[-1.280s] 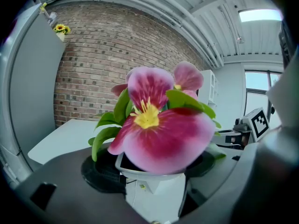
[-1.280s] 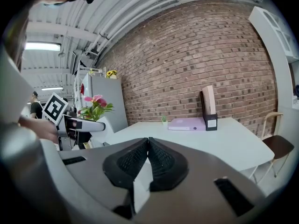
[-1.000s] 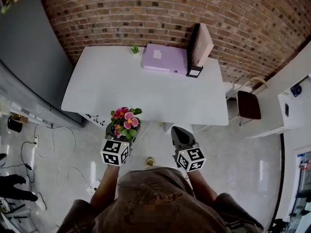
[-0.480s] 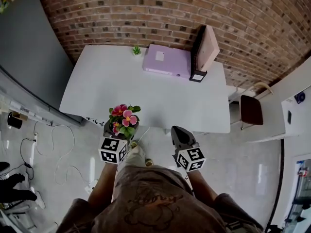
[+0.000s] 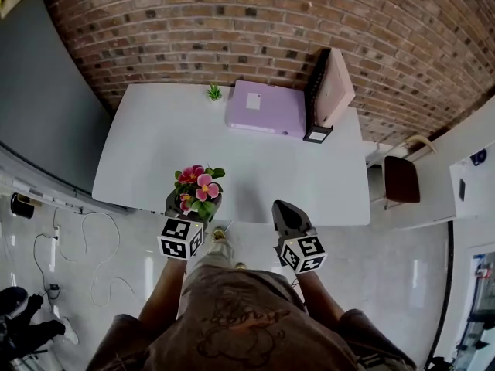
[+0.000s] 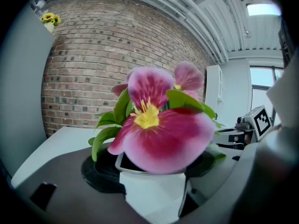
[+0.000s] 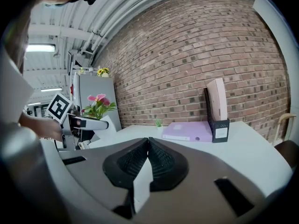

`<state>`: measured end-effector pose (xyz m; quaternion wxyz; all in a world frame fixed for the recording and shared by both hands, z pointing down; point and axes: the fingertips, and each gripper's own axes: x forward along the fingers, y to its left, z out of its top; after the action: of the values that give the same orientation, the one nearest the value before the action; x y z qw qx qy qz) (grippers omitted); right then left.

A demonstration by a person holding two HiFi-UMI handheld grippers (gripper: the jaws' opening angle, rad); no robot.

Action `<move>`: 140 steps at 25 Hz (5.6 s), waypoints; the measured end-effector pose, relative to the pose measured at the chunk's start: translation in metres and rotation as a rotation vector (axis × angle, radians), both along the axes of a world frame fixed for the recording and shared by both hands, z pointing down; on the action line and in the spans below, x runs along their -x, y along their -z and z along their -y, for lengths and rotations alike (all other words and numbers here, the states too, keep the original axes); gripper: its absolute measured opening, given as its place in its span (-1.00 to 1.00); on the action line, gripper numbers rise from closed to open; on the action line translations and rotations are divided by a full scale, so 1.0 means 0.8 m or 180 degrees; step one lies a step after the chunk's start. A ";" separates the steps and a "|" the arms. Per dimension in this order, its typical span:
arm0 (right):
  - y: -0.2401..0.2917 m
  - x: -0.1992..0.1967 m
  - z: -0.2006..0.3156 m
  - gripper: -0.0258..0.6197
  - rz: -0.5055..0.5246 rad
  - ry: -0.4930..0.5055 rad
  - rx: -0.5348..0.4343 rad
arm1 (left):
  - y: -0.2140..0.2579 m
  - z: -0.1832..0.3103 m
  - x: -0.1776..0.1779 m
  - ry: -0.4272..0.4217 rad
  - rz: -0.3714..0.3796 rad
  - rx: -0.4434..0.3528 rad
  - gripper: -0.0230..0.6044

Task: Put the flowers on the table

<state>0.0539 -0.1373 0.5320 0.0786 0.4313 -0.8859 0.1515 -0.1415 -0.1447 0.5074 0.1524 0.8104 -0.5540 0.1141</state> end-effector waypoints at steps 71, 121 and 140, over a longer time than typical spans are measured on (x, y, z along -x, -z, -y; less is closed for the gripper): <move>-0.011 -0.091 0.145 -0.91 -0.0128 -0.0753 0.0156 | -0.238 0.267 -0.099 -0.0845 0.0491 0.0574 0.24; -0.030 -0.046 0.168 -0.91 0.0009 -0.0374 0.0264 | -0.210 0.224 -0.080 -0.0653 0.0372 0.0618 0.24; -0.018 0.020 0.183 -0.91 0.0063 -0.0025 0.0149 | -0.056 0.184 -0.015 -0.0384 -0.0149 0.0071 0.24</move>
<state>0.0379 -0.2841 0.5463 0.0793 0.4313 -0.8811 0.1768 -0.1292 -0.2922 0.5522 0.1673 0.8431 -0.4991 0.1103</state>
